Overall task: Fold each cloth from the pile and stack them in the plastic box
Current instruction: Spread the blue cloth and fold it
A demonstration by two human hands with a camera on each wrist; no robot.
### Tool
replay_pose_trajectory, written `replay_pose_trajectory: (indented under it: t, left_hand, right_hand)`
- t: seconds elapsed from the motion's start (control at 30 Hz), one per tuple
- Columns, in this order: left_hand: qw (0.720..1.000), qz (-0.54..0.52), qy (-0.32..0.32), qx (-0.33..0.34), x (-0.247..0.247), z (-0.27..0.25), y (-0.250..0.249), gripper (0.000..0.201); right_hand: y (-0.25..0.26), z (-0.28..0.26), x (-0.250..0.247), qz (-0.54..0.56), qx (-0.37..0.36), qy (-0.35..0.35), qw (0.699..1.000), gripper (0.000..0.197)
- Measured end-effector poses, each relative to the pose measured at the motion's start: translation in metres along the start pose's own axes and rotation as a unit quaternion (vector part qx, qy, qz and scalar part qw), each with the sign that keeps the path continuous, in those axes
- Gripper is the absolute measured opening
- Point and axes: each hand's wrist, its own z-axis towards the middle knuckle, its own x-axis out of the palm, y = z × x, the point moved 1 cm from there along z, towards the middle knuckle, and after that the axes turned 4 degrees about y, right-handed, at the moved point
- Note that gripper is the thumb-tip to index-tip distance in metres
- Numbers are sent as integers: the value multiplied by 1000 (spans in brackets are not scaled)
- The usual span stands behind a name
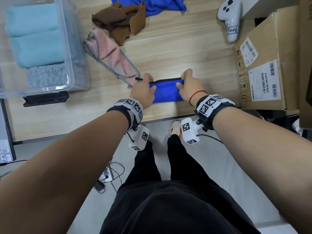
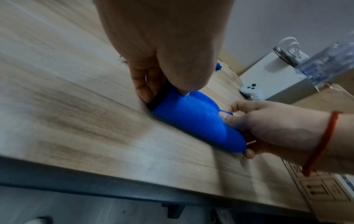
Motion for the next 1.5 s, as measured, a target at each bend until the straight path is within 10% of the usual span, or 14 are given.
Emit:
replay_pose_trajectory:
  t: [0.37,0.8,1.07,1.5]
  left_hand:
    - [980,176,46,83,5,-4,-12,37]
    - [1000,-19,6,21,-127,-52,-50,37]
    - [998,4,-63,11,-244,-89,17,29]
    - [996,90,9,4,-341,-67,196,26]
  right_hand:
    - [-11,-5,0,-52,-102,-15,993,16]
    - [79,-29,-89,224,-169,50,959,18]
    - [218,-39,-86,171,-288,77,939,15]
    - [388,-16,29,-185,-314,85,927,15]
